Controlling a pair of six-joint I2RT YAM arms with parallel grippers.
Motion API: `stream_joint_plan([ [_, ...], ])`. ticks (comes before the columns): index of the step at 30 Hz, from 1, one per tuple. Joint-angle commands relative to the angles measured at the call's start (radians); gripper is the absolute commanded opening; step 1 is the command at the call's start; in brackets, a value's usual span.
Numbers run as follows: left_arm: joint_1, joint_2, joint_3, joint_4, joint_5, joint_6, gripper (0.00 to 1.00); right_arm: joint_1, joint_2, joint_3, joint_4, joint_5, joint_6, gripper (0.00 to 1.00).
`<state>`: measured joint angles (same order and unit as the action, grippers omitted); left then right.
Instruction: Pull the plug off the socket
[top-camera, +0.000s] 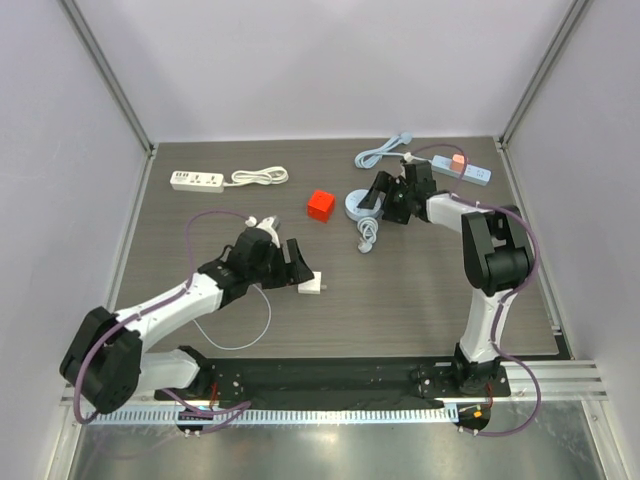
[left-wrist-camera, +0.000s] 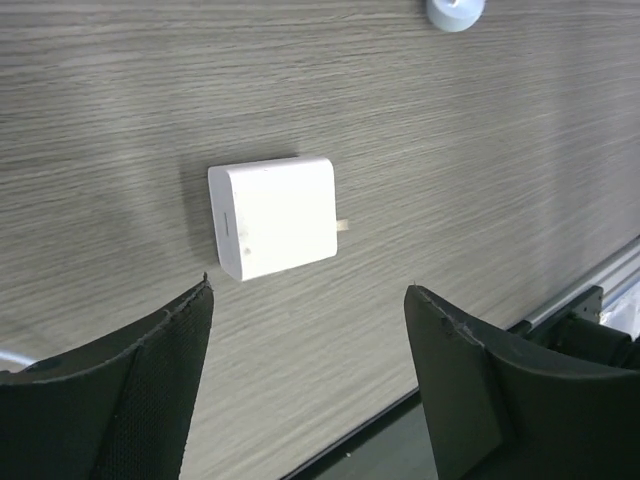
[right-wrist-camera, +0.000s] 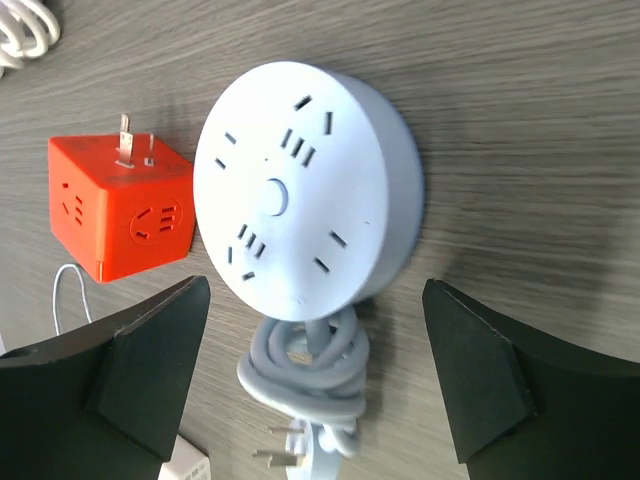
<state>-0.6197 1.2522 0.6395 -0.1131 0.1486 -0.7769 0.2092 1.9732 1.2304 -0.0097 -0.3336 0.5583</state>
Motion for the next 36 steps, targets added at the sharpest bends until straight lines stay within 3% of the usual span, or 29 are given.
stream_joint_plan([
  [1, 0.000, -0.079, 0.057, -0.083, -0.029, 0.028, 0.78, -0.036, -0.096, 0.014, -0.062, 0.057, -0.024, 0.94],
  [12, 0.000, -0.276, 0.101, -0.212, 0.035, 0.050, 0.81, -0.197, -0.163, 0.095, -0.147, 0.281, 0.026, 0.95],
  [15, 0.000, -0.284, 0.100, -0.195, 0.098, 0.031, 0.81, -0.243, -0.136, 0.179, -0.160, 0.329, 0.046, 0.96],
  [17, 0.000, -0.280, 0.100, -0.185, 0.150, 0.021, 0.80, -0.251, -0.102, 0.256, -0.168, 0.448, 0.042, 0.96],
  [23, 0.000, -0.290, 0.086, -0.174, 0.180, 0.018, 0.80, -0.278, 0.071, 0.498, -0.176, 0.590, -0.044, 1.00],
  [33, 0.000, -0.243, 0.137, -0.288, 0.233, 0.085, 0.80, -0.384, 0.499, 1.027, -0.254, 0.354, -0.054, 0.99],
  [36, 0.000, -0.232, 0.158, -0.335, 0.224, 0.117, 0.80, -0.410, 0.582, 1.099, -0.263, 0.289, -0.018, 1.00],
])
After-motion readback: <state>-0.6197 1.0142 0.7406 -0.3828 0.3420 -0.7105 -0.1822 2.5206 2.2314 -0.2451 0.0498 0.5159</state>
